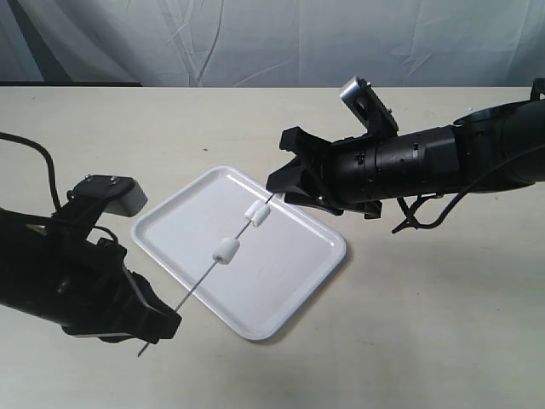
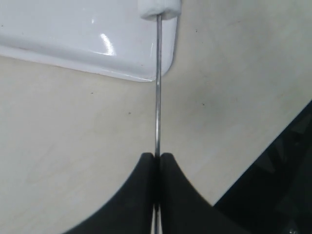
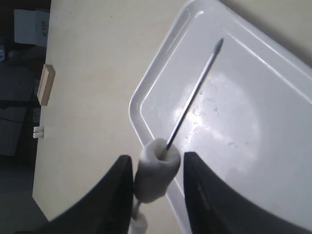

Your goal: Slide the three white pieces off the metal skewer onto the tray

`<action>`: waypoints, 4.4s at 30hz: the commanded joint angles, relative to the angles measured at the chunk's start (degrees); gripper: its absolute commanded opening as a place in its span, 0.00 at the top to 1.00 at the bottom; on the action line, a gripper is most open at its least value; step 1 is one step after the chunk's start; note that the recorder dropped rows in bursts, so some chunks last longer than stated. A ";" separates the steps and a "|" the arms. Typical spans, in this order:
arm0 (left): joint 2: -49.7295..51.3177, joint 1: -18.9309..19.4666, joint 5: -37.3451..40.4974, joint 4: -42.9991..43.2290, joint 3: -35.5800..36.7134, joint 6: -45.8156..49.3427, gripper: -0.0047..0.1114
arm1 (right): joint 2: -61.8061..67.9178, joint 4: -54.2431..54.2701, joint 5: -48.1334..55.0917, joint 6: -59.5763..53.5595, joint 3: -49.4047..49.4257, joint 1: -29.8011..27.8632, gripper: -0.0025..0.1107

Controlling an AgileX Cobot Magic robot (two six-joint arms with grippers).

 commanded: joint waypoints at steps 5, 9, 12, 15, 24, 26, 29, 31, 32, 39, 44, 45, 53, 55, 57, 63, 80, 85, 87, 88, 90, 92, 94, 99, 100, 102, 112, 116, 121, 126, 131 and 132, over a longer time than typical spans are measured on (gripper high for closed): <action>-0.32 -0.58 0.31 -5.75 0.26 5.09 0.96 | 0.01 0.14 0.39 -0.30 -0.42 -0.02 0.75; -0.32 -0.58 0.33 -5.18 0.26 4.86 0.96 | 0.01 0.14 0.39 -0.30 -0.42 -0.02 0.78; -0.32 -0.58 0.33 -4.22 0.26 4.38 0.96 | 0.01 0.14 0.39 -0.30 -0.42 -0.02 0.78; -0.32 -0.58 0.57 -1.18 0.26 2.47 0.96 | 0.01 0.14 0.39 -0.30 -0.42 -0.02 0.78; -0.32 -0.58 -0.31 1.93 0.26 0.19 0.96 | 0.01 0.14 1.04 -0.30 -0.42 -0.02 0.78; -0.32 -0.58 -0.31 1.93 0.26 0.19 0.96 | 0.01 0.14 1.53 -0.30 -0.42 -0.02 0.78; -0.32 -0.58 -0.28 1.93 0.26 0.19 0.96 | 0.01 0.14 1.56 -0.30 -0.42 -0.02 0.78; -0.32 -0.58 0.07 1.93 0.26 0.19 0.96 | 0.01 0.14 1.54 -0.30 -0.42 -0.02 0.81; -0.32 -0.58 0.15 2.19 0.26 0.19 0.96 | 0.01 0.14 1.54 -0.30 -0.42 -0.02 0.85; -0.32 -0.58 0.15 3.45 0.26 0.19 0.96 | 0.01 0.14 1.30 -0.30 -0.42 -0.02 0.98; -0.32 -0.58 -0.38 4.18 2.85 -0.03 0.96 | 0.01 0.14 -0.15 -0.30 -0.42 -0.02 0.98; -0.32 -0.58 -0.73 4.10 3.76 -0.03 0.96 | 0.01 0.14 -0.87 -0.30 -0.42 -0.12 0.98; -0.32 -0.58 -1.37 1.95 7.91 -1.38 0.96 | 0.01 0.14 -4.01 -0.30 -2.18 -0.12 0.98; -0.32 -0.58 -1.37 1.07 8.70 -1.38 0.96 | 0.01 0.14 -4.52 -0.30 -3.09 -0.12 0.98; -0.32 -0.58 -1.37 0.86 9.10 -1.38 0.96 | 0.01 0.14 -5.07 -0.30 -4.23 -0.12 0.98; -0.32 -0.58 -1.37 0.63 9.10 -1.49 0.96 | 0.01 0.14 -6.67 -0.30 -6.24 -0.12 0.98; -0.32 -0.58 -1.47 0.09 9.32 -2.68 0.96 | 0.01 0.14 -15.10 -0.30 -9.76 -0.12 0.98; -0.32 -0.58 -2.36 0.09 9.32 -2.68 0.96 | 0.01 0.14 -16.48 -0.30 -9.76 -0.12 0.98; -0.32 -0.58 -5.04 0.94 9.32 -3.14 0.96 | 0.01 -2.58 -14.49 -0.30 -9.76 -0.12 0.98; -0.32 -0.58 -6.35 1.99 9.19 -4.15 0.96 | 0.15 -6.41 -11.87 0.05 -9.76 -0.01 0.98; -0.32 -0.58 -6.35 3.36 9.19 -5.43 0.96 | 1.36 -15.95 -6.14 5.22 -9.76 -0.01 0.98; -0.32 -0.58 -7.15 7.58 9.19 -8.73 0.96 | 3.95 -25.56 -2.17 11.98 -9.76 0.12 0.98; -0.32 -0.58 -8.65 10.35 9.19 -12.82 0.96 | 6.78 -30.23 1.04 13.30 -9.76 1.25 0.98; -0.32 -0.58 -4.10 9.94 6.93 -12.95 0.96 | 11.26 -27.91 -1.56 13.30 -9.76 4.11 0.73; -0.32 -0.58 -3.75 9.94 6.43 -12.95 0.96 | 11.42 -26.98 -1.67 13.30 -9.76 4.31 0.68; -0.32 -0.58 -3.74 9.94 5.66 -12.95 0.96 | 11.69 -25.96 -1.67 13.21 -9.76 4.25 0.67; 0.30 -0.58 -5.58 9.97 3.38 -13.75 0.96 | 11.59 -8.81 12.76 -0.81 -9.76 4.25 0.66; 0.30 -0.58 -5.69 9.24 3.38 -14.17 0.96 | 11.59 -2.92 15.70 -3.37 -9.76 4.25 0.64; 0.30 -0.58 -5.84 7.26 3.38 -13.66 0.96 | 11.59 -1.22 15.47 -3.37 -9.76 4.47 0.64; 0.30 -0.58 -5.93 3.51 3.38 -11.13 0.96 | 11.59 -0.40 14.95 -3.37 -9.76 4.47 0.64; 0.30 -0.58 -6.45 3.35 3.38 -11.13 0.96 | 11.59 -0.40 12.85 -3.37 -9.76 4.47 0.64; 0.30 -0.58 -6.61 3.26 3.38 -11.13 0.96 | 11.59 -0.40 12.46 -3.37 -9.76 4.47 0.64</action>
